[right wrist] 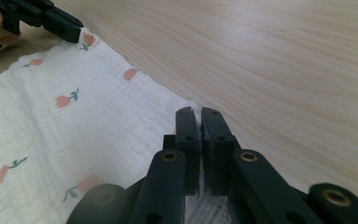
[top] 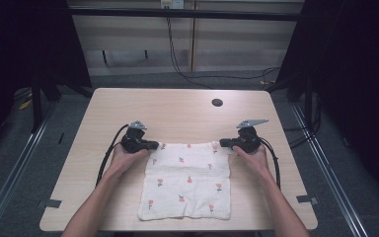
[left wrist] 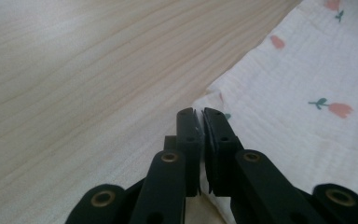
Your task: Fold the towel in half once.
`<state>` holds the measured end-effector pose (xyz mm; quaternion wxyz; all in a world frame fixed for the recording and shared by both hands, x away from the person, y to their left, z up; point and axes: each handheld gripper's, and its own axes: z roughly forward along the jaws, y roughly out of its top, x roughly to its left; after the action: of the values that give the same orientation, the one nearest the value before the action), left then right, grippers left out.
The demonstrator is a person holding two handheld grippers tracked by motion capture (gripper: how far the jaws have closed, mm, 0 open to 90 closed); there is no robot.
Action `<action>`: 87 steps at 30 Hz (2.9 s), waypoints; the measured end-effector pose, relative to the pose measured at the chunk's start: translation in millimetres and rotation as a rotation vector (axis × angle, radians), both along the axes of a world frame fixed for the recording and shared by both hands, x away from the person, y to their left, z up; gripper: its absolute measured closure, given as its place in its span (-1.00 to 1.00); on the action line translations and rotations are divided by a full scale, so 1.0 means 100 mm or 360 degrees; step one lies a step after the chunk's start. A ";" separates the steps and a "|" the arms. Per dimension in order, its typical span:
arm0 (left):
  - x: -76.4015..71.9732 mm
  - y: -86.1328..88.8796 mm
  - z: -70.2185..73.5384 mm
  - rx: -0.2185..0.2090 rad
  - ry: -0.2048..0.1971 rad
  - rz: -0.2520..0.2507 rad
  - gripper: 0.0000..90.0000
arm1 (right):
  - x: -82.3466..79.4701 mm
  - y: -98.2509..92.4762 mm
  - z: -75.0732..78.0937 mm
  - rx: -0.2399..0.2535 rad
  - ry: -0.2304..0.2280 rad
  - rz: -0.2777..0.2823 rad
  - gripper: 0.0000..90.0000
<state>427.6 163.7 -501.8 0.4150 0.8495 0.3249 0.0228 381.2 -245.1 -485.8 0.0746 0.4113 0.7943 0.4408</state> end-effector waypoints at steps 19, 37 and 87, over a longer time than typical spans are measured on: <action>-0.15 0.18 0.36 -0.0244 -0.0108 0.0018 0.92 | -0.14 -0.11 0.28 0.0044 -0.0116 -0.0019 0.92; -0.22 0.28 0.68 -0.0346 -0.0266 0.0051 0.92 | -0.27 -0.16 0.65 0.0147 -0.0295 -0.0051 0.92; -1.12 0.46 0.41 -0.0101 -0.0186 -0.0205 0.90 | -0.97 0.15 0.41 0.0043 -0.0132 0.0301 0.92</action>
<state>316.0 209.5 -460.8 0.4605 0.8524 0.2453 0.0352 284.1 -230.2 -444.3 0.0601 0.3168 0.8198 0.4732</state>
